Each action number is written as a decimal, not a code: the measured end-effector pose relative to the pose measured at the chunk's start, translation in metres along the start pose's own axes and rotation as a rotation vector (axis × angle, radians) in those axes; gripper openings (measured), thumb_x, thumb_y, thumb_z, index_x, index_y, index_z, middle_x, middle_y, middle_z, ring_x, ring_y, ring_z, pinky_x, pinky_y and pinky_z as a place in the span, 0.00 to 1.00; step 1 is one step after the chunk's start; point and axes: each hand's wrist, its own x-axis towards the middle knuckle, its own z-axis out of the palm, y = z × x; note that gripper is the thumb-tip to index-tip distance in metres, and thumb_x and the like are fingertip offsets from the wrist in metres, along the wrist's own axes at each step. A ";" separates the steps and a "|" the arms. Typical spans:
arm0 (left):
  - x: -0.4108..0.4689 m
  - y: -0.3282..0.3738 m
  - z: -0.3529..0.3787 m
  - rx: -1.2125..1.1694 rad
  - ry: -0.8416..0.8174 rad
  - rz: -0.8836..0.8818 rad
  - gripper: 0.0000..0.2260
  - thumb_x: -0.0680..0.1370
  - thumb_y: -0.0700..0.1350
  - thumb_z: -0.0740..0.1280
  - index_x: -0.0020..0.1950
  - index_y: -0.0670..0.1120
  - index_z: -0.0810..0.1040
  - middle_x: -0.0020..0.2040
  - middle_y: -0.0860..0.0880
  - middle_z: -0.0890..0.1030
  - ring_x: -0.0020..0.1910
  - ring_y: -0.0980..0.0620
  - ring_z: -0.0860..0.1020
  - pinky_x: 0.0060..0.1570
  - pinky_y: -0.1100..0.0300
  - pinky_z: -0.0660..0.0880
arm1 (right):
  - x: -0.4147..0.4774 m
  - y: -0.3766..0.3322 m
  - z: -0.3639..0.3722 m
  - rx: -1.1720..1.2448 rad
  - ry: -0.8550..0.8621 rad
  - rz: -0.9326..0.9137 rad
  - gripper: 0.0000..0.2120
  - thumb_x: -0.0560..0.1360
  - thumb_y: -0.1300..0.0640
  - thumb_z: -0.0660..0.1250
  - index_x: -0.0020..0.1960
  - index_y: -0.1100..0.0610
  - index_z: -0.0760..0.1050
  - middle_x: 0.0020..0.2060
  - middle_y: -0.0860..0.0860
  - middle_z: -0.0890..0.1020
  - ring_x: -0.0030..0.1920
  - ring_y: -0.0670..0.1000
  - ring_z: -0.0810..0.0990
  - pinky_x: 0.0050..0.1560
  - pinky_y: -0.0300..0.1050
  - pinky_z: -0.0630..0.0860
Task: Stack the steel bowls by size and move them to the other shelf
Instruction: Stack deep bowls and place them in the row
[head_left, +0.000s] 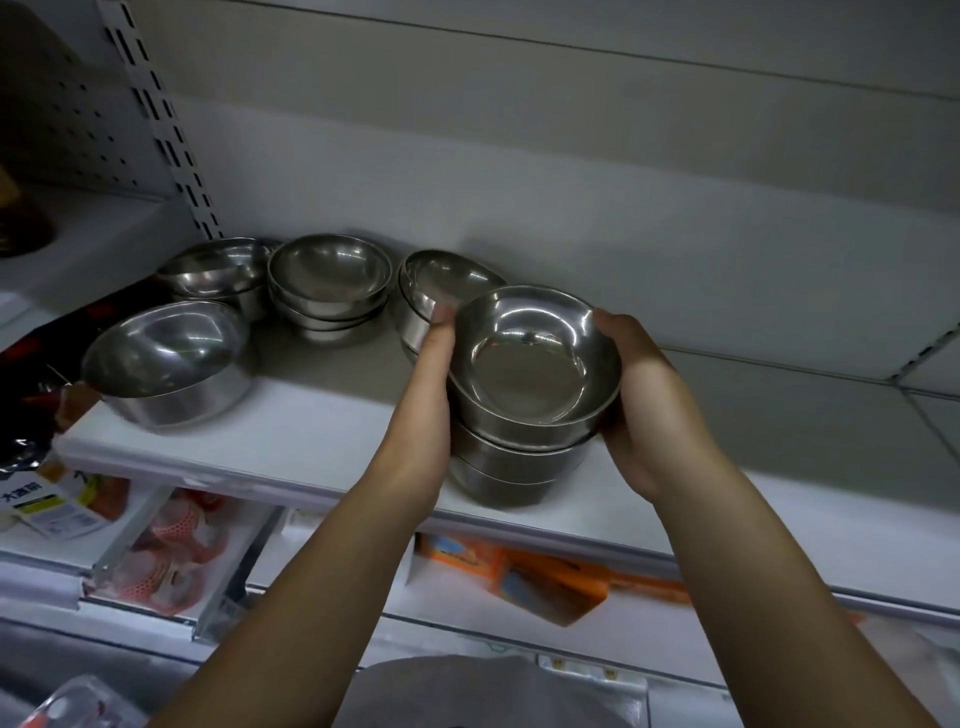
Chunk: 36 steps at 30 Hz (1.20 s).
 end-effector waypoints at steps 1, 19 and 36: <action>0.000 -0.001 0.001 -0.003 0.003 -0.004 0.29 0.82 0.69 0.53 0.66 0.54 0.83 0.60 0.50 0.87 0.64 0.51 0.82 0.73 0.46 0.71 | 0.000 0.000 0.000 0.030 0.001 0.000 0.13 0.80 0.47 0.65 0.45 0.50 0.85 0.45 0.52 0.87 0.49 0.54 0.83 0.57 0.52 0.75; 0.053 -0.016 0.103 0.047 0.050 -0.129 0.37 0.71 0.76 0.58 0.69 0.54 0.81 0.66 0.51 0.83 0.67 0.49 0.78 0.75 0.50 0.68 | 0.040 -0.029 -0.074 0.197 0.151 -0.101 0.16 0.82 0.45 0.61 0.42 0.52 0.79 0.35 0.49 0.83 0.41 0.50 0.82 0.51 0.45 0.77; 0.051 -0.037 0.096 0.147 0.434 0.164 0.27 0.83 0.63 0.60 0.45 0.40 0.79 0.40 0.42 0.79 0.38 0.49 0.77 0.43 0.56 0.73 | 0.064 0.021 -0.080 0.193 0.441 -0.308 0.25 0.79 0.37 0.58 0.62 0.54 0.81 0.58 0.47 0.85 0.60 0.43 0.81 0.69 0.44 0.74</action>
